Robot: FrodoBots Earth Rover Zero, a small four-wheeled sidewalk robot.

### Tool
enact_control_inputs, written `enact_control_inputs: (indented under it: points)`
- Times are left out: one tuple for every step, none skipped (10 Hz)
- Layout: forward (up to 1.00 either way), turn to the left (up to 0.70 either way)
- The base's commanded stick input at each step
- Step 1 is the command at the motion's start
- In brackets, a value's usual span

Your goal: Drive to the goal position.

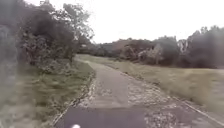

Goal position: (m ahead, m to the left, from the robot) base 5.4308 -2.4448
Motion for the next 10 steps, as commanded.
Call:
enact_control_inputs:
  points:
    - [1.00,0.00]
    - [1.00,0.18]
    - [1.00,0.30]
    - [1.00,0.12]
    - [1.00,0.00]
    - [1.00,0.00]
    - [1.00,0.00]
    - [1.00,0.00]
    - [1.00,0.00]
    - [1.00,0.00]
